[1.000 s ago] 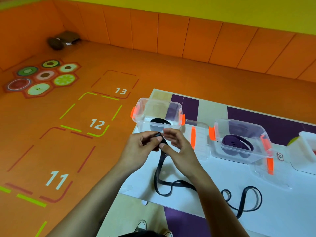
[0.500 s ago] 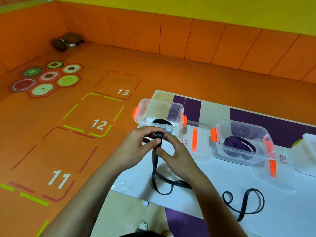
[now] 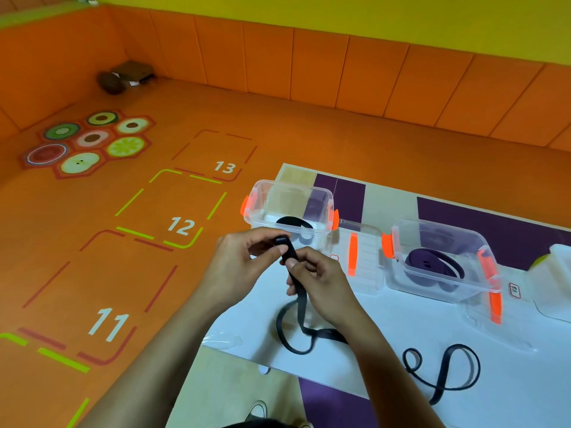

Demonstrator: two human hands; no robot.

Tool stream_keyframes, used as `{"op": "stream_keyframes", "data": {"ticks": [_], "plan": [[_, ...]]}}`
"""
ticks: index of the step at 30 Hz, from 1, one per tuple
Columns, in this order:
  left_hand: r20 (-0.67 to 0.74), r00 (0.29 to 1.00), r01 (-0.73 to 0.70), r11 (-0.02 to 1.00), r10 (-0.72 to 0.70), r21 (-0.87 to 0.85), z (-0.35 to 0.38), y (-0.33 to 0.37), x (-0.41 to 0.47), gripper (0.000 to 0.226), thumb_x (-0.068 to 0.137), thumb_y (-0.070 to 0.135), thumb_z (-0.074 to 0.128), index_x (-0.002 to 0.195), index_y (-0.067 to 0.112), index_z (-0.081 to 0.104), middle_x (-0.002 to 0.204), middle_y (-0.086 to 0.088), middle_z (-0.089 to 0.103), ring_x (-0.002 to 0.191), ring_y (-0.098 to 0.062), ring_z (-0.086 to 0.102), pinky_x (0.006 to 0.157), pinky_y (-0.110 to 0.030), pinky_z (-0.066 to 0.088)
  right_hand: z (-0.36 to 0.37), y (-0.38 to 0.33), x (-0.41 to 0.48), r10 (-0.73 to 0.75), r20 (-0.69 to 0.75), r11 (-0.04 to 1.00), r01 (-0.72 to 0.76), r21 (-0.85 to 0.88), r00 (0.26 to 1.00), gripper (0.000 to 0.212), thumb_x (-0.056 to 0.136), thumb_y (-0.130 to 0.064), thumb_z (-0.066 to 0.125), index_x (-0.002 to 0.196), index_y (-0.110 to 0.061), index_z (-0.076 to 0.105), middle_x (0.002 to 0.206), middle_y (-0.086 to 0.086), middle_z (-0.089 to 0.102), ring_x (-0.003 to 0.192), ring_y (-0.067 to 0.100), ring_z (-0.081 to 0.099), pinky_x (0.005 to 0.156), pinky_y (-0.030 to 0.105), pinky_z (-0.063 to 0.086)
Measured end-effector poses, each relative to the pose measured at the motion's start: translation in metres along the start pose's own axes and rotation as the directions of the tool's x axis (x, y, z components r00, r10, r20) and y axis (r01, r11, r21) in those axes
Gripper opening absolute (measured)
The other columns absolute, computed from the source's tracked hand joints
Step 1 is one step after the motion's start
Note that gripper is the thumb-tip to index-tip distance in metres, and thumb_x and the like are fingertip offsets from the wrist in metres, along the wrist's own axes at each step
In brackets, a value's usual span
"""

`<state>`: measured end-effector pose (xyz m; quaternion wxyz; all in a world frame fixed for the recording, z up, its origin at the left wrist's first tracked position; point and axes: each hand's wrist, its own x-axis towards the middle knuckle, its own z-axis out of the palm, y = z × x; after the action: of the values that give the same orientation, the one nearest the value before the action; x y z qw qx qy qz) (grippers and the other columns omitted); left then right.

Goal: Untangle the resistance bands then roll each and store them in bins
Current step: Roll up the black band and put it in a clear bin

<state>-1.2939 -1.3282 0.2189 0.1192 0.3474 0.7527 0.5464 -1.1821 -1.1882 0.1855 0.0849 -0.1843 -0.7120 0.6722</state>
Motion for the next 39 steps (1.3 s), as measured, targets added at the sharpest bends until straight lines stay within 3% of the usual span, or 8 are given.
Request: {"op": "stream_keyframes", "data": {"ticks": [5,10,15,19,22,25,34,39], "plan": [[-0.071,0.949,-0.275,0.918,0.307,0.285,0.006,-0.007,-0.003,0.021,0.09,0.012,0.075,0.11,0.017,0.079,0.092,0.009,0.077,0.081,-0.005,0.071,0.073,-0.029,0.056,0.003,-0.004,-0.001,0.061,0.05,0.998,-0.062,0.009,0.997,0.022,0.109,-0.03,0.045,0.108,-0.021,0.065,0.076,0.008,0.068,0.046,0.024,0.056,0.049,0.028,0.043],[-0.042,0.902,-0.386,0.847,0.429,0.366,0.014,-0.009,0.005,0.023,0.086,0.011,0.078,0.109,0.013,0.08,0.098,0.003,0.076,0.085,-0.01,0.072,0.074,-0.026,0.056,0.002,-0.012,0.002,0.035,-0.03,0.996,-0.033,0.085,0.999,0.022,0.104,-0.041,0.052,0.101,-0.025,0.068,0.072,0.006,0.058,0.046,0.02,0.037,0.047,0.027,0.029],[-0.032,0.958,-0.268,0.932,0.284,0.243,0.022,-0.015,-0.003,0.035,0.084,0.003,0.08,0.116,0.016,0.078,0.101,0.006,0.071,0.086,-0.006,0.069,0.08,-0.021,0.057,0.0,-0.003,0.001,-0.034,-0.078,0.999,0.031,-0.044,0.996,0.02,0.102,-0.042,0.057,0.098,-0.031,0.072,0.063,-0.002,0.049,0.052,0.014,0.038,0.054,0.027,0.033],[0.04,0.997,0.072,0.995,-0.069,-0.066,0.017,-0.014,-0.001,0.036,0.089,-0.005,0.071,0.116,0.017,0.075,0.107,0.006,0.073,0.093,-0.011,0.075,0.089,-0.024,0.057,-0.008,0.003,0.002,-0.094,-0.111,0.966,0.064,-0.252,0.989,0.019,0.105,-0.035,0.054,0.114,-0.034,0.07,0.064,-0.012,0.054,0.061,0.003,0.05,0.062,0.017,0.039],[0.016,0.935,0.341,0.885,-0.355,-0.317,0.014,-0.008,0.006,0.019,0.093,0.004,0.069,0.112,0.009,0.073,0.098,-0.008,0.076,0.08,-0.027,0.078,0.084,-0.036,0.062,-0.014,0.0,-0.002,-0.141,-0.076,0.937,0.109,-0.333,0.987,0.026,0.104,-0.033,0.056,0.128,-0.038,0.064,0.089,-0.025,0.068,0.081,0.001,0.064,0.075,0.012,0.047],[0.209,0.866,0.501,0.785,-0.455,-0.366,0.01,-0.006,0.008,0.021,0.093,0.013,0.071,0.111,0.001,0.073,0.098,-0.022,0.076,0.076,-0.029,0.075,0.078,-0.035,0.063,-0.016,0.0,-0.002,-0.224,-0.002,0.848,0.194,-0.494,0.974,0.036,0.104,-0.032,0.057,0.138,-0.043,0.058,0.104,-0.015,0.069,0.096,0.006,0.064,0.085,0.022,0.05],[0.093,0.91,0.405,0.816,-0.405,-0.412,0.024,-0.01,0.001,0.013,0.087,0.006,0.075,0.098,-0.001,0.077,0.085,-0.021,0.077,0.069,-0.018,0.071,0.068,-0.027,0.06,-0.01,0.001,0.0,-0.321,-0.031,0.75,0.235,-0.618,0.946,0.047,0.098,-0.026,0.064,0.143,-0.037,0.054,0.1,-0.018,0.064,0.081,-0.005,0.055,0.077,0.018,0.046],[-0.029,0.895,0.389,0.813,-0.444,-0.432,0.039,-0.007,-0.003,0.009,0.084,0.011,0.08,0.093,0.009,0.079,0.082,-0.009,0.079,0.071,-0.012,0.071,0.065,-0.021,0.056,-0.008,-0.001,0.005,-0.313,-0.07,0.761,0.206,-0.615,0.947,0.028,0.093,-0.032,0.065,0.12,-0.04,0.062,0.086,-0.008,0.065,0.08,0.012,0.06,0.073,0.032,0.052]]}}
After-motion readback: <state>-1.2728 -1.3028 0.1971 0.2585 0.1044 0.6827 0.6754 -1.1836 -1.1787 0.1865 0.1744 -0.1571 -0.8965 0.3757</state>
